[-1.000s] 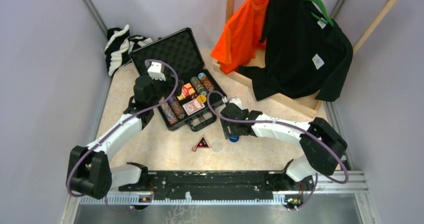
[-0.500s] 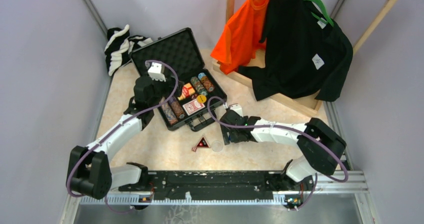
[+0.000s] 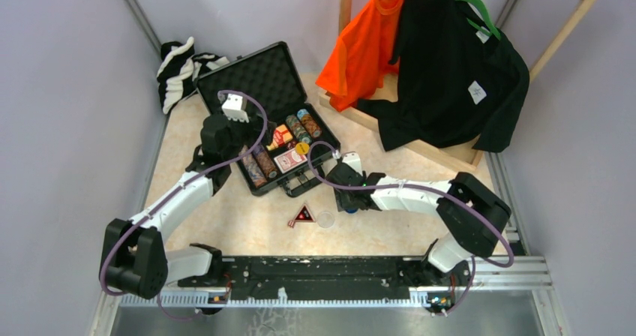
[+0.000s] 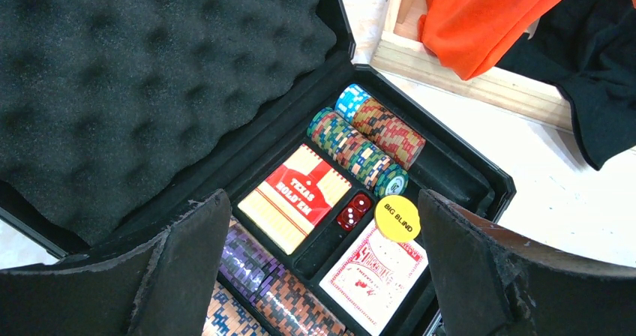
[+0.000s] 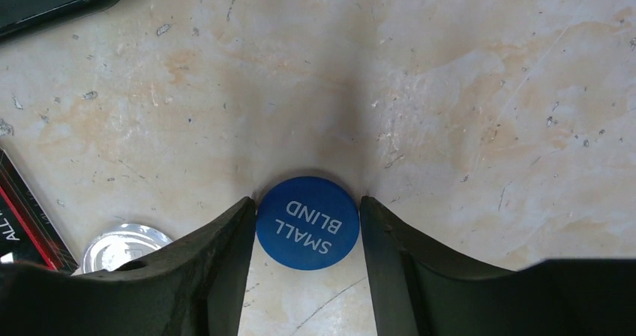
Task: Pack up texas hold em set
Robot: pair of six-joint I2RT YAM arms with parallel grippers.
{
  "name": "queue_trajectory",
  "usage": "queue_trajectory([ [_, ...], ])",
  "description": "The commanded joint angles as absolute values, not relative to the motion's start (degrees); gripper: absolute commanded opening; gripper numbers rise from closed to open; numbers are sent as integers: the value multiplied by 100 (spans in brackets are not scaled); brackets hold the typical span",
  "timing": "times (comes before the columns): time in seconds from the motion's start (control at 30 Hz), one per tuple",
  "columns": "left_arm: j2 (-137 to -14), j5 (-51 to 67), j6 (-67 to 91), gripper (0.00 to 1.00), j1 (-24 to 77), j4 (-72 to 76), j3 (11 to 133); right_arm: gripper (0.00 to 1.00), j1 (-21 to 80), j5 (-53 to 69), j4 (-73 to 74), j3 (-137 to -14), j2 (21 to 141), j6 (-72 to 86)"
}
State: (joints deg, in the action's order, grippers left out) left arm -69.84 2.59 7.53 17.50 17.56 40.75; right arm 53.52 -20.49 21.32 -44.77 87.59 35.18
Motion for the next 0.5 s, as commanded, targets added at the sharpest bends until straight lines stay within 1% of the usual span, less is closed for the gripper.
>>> queue_trajectory([
  [0.0,-6959,289,774,99,1722,1865,4032,52,5411,-2106,2348,-4519,8918,3587],
  [0.07,-6974,288,773,99,1723,1863,4028,53,5417,-2126,2430,-4558,8868,3599],
  [0.1,-6976,289,775,99,1723,1865,4033,60,5417,-2144,2477,-4580,8842,3611],
  [0.13,-6980,290,780,99,1723,1864,4034,70,5414,-2152,2517,-4591,8811,3629],
  [0.17,-6978,290,783,99,1718,1863,4041,78,5414,-2135,2532,-4584,8776,3626],
  [0.2,-6978,298,782,99,1720,1863,4035,81,5415,-2113,2527,-4568,8734,3622],
  [0.3,-6974,308,791,99,1722,1856,4034,78,5440,-2042,2487,-4484,8612,3616],
  [0.43,-6953,287,791,99,1723,1846,4019,62,5486,-2024,2436,-4362,8647,3665],
  [0.47,-6939,282,782,99,1718,1846,4010,60,5504,-2031,2461,-4360,8663,3685],
])
